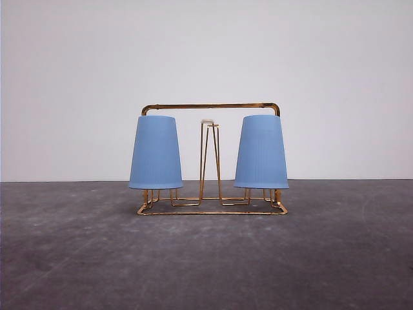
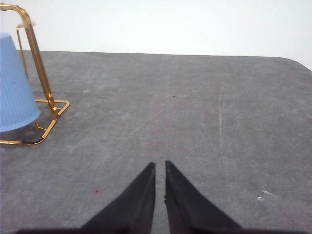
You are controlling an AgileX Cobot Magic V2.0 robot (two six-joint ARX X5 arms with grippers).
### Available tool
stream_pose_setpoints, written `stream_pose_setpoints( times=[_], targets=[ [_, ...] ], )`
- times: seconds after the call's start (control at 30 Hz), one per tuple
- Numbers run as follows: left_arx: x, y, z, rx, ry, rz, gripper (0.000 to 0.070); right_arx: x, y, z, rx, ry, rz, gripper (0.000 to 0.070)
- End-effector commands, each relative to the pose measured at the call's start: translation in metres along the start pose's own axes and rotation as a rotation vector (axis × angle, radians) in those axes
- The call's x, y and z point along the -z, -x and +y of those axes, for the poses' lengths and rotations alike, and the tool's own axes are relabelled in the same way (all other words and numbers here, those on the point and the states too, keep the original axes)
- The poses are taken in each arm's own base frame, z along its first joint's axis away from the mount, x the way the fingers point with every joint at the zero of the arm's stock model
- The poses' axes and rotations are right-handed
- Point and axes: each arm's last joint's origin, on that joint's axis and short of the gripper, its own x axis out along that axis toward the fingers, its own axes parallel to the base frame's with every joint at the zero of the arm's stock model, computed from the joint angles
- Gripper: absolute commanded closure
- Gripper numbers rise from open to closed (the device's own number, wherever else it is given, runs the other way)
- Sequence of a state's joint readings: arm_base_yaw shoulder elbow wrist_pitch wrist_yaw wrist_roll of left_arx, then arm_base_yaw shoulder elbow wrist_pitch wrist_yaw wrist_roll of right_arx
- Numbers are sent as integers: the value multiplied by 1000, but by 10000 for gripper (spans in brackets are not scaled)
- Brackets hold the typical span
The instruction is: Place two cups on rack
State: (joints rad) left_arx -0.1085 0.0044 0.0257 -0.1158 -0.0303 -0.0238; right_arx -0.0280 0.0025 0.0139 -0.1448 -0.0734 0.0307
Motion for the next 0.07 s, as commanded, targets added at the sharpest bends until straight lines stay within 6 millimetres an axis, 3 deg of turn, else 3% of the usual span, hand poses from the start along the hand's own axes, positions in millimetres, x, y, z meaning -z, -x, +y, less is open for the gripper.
stream_pose_setpoints(
  times=[0.0, 0.03],
  targets=[
    [3, -1, 0, -4, 8, 1, 700, 0, 0, 0, 4, -6, -9, 665],
    [3, -1, 0, -4, 8, 1, 700, 0, 0, 0, 4, -6, -9, 665]
  ],
)
